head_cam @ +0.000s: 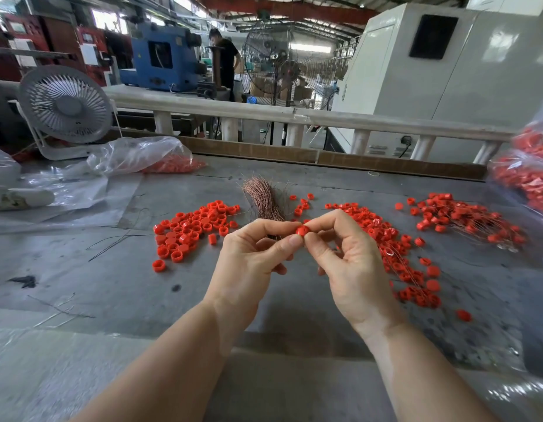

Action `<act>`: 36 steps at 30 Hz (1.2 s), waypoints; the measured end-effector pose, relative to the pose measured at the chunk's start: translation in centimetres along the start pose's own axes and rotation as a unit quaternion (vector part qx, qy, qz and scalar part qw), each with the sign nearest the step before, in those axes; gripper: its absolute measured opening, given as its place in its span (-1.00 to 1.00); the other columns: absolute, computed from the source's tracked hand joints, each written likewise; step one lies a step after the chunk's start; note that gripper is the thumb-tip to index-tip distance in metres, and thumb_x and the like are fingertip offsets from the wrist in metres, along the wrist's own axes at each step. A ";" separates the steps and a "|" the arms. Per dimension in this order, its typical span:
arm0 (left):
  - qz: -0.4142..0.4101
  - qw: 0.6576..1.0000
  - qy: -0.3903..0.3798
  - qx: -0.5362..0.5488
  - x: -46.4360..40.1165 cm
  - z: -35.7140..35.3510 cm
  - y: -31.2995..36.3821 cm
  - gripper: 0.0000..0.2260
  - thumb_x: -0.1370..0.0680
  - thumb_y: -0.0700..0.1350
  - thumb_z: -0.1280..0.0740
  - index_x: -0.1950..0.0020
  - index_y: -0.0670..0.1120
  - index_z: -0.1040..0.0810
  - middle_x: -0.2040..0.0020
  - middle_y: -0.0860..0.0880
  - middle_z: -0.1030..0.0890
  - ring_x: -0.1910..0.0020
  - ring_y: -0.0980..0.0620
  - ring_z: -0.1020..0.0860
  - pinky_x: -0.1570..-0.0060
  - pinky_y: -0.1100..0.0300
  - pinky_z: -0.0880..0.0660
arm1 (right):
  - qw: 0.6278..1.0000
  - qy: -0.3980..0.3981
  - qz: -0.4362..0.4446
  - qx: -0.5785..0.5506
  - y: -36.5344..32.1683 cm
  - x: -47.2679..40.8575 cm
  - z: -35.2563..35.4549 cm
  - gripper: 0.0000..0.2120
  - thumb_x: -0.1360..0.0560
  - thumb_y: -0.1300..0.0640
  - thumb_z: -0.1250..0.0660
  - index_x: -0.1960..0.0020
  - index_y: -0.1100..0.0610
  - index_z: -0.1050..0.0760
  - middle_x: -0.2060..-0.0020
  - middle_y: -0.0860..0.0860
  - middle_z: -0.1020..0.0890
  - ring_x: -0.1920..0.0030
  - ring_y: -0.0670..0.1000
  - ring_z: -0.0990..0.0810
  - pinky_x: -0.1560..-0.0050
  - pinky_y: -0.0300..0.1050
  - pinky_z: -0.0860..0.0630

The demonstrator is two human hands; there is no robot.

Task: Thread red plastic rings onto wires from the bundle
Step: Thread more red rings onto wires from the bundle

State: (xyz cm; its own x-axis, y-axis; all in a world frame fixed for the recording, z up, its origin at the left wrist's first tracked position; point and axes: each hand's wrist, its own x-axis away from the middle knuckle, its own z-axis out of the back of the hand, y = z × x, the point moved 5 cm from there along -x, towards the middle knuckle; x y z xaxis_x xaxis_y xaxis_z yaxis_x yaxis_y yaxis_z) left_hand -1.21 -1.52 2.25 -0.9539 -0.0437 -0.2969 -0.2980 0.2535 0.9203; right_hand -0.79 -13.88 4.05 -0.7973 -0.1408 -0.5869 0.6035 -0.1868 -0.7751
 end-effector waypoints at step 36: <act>0.041 0.998 -0.029 0.046 -0.1 -0.6 -0.7 -0.79 -0.24 -0.08 -0.45 0.18 -0.10 -0.57 0.38 -0.01 -0.60 0.46 0.13 -0.51 0.47 0.31 -0.45 | 0.997 0.039 -0.015 -0.062 0.3 0.0 0.5 -0.89 -0.29 -0.01 -0.47 0.22 0.00 -0.61 0.36 -0.12 -0.63 0.37 -0.18 -0.52 0.37 -0.31 -0.43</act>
State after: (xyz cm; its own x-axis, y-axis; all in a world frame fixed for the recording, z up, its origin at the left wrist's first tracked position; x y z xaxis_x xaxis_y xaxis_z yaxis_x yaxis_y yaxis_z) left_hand -0.93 -2.26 1.73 -0.9705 0.0353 -0.2384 -0.2124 0.3421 0.9154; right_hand -0.58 -14.42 3.97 -0.8158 -0.0598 -0.5752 0.5782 -0.0673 -0.8131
